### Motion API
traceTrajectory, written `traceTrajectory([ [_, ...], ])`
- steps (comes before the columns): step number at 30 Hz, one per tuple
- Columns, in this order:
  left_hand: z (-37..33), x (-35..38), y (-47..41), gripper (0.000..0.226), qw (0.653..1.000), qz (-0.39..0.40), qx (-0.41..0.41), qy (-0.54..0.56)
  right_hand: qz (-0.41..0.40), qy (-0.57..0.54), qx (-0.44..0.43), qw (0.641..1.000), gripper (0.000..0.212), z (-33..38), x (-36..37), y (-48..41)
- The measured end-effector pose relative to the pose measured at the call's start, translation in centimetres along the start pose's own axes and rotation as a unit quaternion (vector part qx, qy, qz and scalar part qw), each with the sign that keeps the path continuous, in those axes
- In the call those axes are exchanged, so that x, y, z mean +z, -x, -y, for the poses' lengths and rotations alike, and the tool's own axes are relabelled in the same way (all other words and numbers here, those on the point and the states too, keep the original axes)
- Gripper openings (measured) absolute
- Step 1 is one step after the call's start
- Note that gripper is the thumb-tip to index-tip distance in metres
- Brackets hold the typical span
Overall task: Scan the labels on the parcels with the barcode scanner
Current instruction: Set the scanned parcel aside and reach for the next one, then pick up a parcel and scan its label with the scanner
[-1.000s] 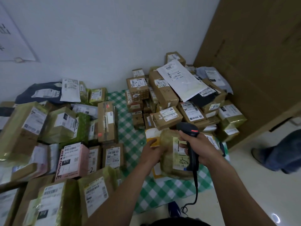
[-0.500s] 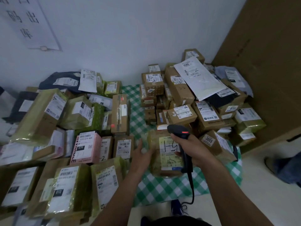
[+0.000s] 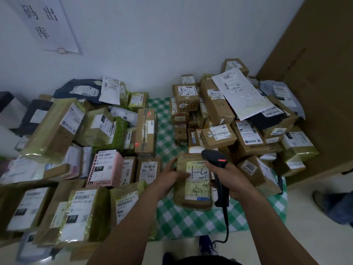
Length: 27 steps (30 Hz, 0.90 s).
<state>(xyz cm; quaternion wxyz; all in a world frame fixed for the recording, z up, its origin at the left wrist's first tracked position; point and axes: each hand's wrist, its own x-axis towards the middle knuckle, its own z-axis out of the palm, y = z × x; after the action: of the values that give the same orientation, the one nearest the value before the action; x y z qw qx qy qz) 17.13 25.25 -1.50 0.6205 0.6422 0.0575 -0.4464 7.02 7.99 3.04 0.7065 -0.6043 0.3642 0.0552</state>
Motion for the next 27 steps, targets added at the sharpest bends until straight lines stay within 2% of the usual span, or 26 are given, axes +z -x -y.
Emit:
traceTrajectory([
  [3,-0.6,-0.7,0.5,0.069,1.000,-0.007,0.015,0.012,0.008,-0.001,-0.017,1.000,0.025,0.6,-0.4,0.0],
  [8,-2.0,-3.0,1.8,0.078,0.997,-0.036,0.073,0.017,0.051,0.016,-0.065,0.996,0.020,2.8,0.5,0.2],
  [12,-3.3,-5.0,2.7,0.077,0.990,-0.053,0.130,-0.011,0.077,0.034,-0.078,0.993,0.029,4.2,2.2,0.4],
  [14,-4.2,-5.6,3.3,0.072,0.985,-0.067,0.158,-0.004,0.092,0.036,-0.091,0.991,0.021,5.0,2.8,0.6],
  [17,-5.5,-6.5,4.0,0.081,0.976,-0.090,0.200,-0.018,0.111,0.040,-0.123,0.985,0.018,6.2,3.6,1.0],
  [22,-7.2,-8.3,4.6,0.082,0.942,-0.202,0.268,-0.017,0.139,0.063,-0.142,0.978,0.023,6.6,3.5,1.5],
  [27,-8.8,-10.5,4.3,0.083,0.910,-0.269,0.314,0.013,0.171,0.119,-0.131,0.969,0.030,6.5,3.6,2.3],
])
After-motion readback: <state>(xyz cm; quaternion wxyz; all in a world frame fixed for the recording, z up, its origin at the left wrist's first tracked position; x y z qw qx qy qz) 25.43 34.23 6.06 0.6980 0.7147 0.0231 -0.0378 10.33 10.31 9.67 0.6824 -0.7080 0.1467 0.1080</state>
